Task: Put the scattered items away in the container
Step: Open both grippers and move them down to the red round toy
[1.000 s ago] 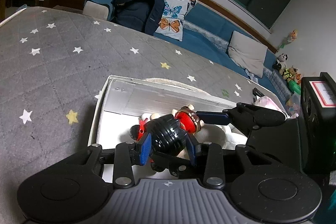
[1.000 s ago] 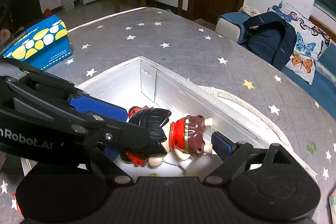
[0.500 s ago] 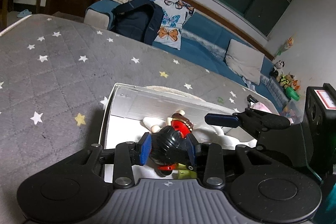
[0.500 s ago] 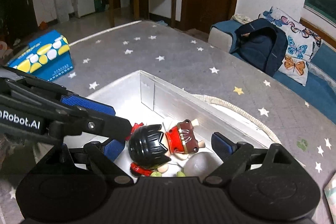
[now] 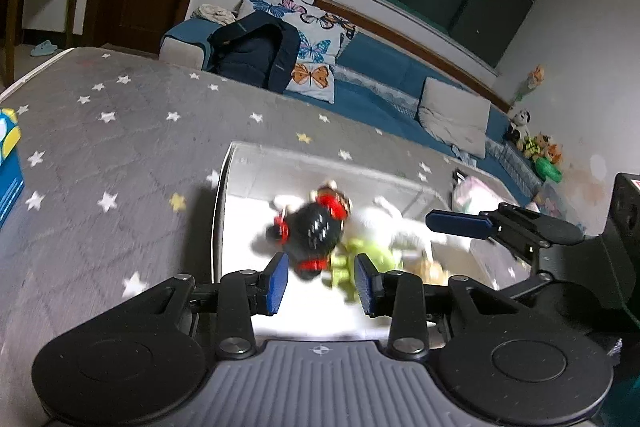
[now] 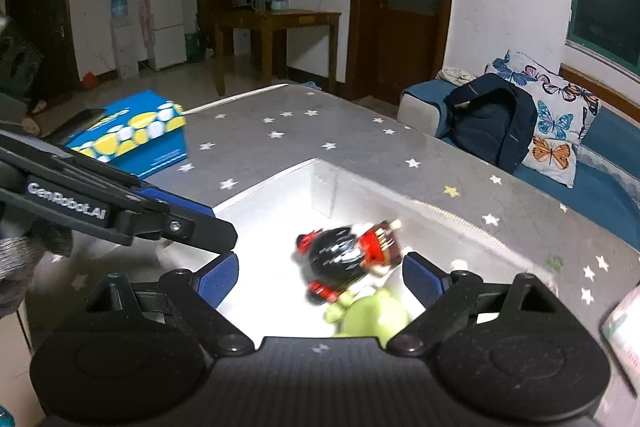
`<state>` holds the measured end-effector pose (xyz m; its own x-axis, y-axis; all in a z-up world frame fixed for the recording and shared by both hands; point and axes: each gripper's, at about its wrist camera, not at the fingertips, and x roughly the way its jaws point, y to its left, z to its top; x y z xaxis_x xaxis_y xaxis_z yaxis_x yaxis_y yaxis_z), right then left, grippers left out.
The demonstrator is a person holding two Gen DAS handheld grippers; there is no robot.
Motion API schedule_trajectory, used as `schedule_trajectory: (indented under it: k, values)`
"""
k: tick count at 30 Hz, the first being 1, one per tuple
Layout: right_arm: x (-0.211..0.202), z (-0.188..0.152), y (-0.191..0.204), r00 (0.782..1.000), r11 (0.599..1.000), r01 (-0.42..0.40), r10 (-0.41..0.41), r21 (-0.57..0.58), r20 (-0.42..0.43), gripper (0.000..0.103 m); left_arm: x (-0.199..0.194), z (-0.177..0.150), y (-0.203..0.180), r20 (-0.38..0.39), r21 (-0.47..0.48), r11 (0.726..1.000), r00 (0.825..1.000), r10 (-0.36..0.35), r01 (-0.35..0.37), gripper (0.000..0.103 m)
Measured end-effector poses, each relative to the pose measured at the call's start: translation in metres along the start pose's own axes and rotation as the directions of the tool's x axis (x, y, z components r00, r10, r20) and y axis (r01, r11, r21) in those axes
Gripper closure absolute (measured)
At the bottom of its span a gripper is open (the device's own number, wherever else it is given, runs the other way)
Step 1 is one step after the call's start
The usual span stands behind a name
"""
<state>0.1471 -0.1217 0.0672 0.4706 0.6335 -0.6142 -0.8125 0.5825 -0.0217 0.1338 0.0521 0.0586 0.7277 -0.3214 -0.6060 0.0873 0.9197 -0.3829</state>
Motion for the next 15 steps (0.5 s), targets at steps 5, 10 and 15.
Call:
schedule_trajectory:
  k: [5, 10, 15]
  values:
    - [-0.017, -0.022, 0.025, 0.999, 0.999, -0.051, 0.051, 0.004, 0.021, 0.012, -0.014, -0.025, 0.001, -0.027, 0.007, 1.0, 1.0, -0.008, 0.008, 0.064]
    - [-0.02, -0.045, 0.049, 0.995, 0.995, -0.102, 0.102, 0.01, 0.009, 0.012, -0.016, -0.043, 0.009, -0.061, -0.012, 1.0, 0.998, -0.016, 0.016, 0.064]
    - [-0.001, -0.064, 0.061, 0.993, 0.992, -0.114, 0.116, 0.055, -0.036, 0.014, -0.011, -0.056, 0.019, -0.097, -0.047, 0.998, 0.995, -0.033, 0.029, 0.064]
